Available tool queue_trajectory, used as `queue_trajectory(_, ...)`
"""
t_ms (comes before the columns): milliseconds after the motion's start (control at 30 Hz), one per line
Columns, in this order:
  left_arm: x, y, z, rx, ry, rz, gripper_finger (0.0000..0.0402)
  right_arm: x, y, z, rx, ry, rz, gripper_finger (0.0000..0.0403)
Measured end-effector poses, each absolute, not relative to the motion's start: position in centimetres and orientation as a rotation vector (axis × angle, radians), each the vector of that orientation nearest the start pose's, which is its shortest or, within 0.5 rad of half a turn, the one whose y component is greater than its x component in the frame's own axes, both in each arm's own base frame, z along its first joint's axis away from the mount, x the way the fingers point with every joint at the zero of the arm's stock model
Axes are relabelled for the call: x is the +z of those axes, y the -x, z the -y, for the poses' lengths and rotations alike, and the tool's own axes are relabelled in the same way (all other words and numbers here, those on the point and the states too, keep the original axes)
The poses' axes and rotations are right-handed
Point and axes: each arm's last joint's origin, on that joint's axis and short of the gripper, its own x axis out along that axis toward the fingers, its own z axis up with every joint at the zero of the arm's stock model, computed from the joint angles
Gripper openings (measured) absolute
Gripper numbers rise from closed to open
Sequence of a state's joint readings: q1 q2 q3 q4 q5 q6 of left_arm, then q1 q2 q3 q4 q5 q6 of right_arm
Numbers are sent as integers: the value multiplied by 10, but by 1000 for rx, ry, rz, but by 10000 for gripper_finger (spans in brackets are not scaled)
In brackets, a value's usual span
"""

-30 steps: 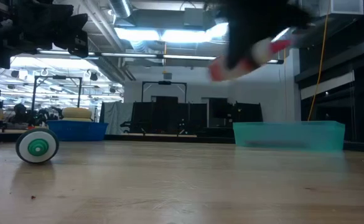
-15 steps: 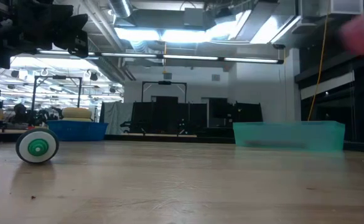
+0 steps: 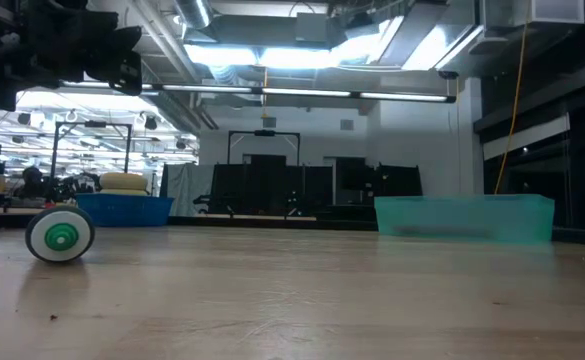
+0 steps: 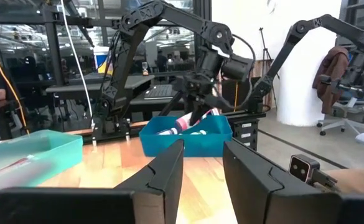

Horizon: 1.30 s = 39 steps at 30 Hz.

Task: Pick & Place Food Item
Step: Put the pink food coloring bottle into the bottom blue bin, then put the green food coloring bottle into the bottom blue bin

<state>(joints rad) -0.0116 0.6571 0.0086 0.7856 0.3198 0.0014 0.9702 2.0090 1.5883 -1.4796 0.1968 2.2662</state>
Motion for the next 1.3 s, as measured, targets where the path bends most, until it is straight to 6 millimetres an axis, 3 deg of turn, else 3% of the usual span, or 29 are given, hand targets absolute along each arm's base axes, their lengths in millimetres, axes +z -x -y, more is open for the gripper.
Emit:
queue_trajectory(333,177,-137,11,-331,-22,130,107,192,-194,-281,-1234,-639,-1201,211)
queue_trajectory(633,177,-137,11,-330,-17,129,106,192,-202,-281,-1150,-631,-1058,237)
queue_trajectory(867,171,-137,11,-328,-7,62,107,192,-247,-274,-910,-684,-731,236)
queue_trajectory(1033,152,-138,10,-299,19,-143,109,193,-291,-258,-774,-654,-721,225)
queue_trajectory(1300,143,-135,16,-356,31,-249,110,198,-341,-227,-628,-559,-721,214)
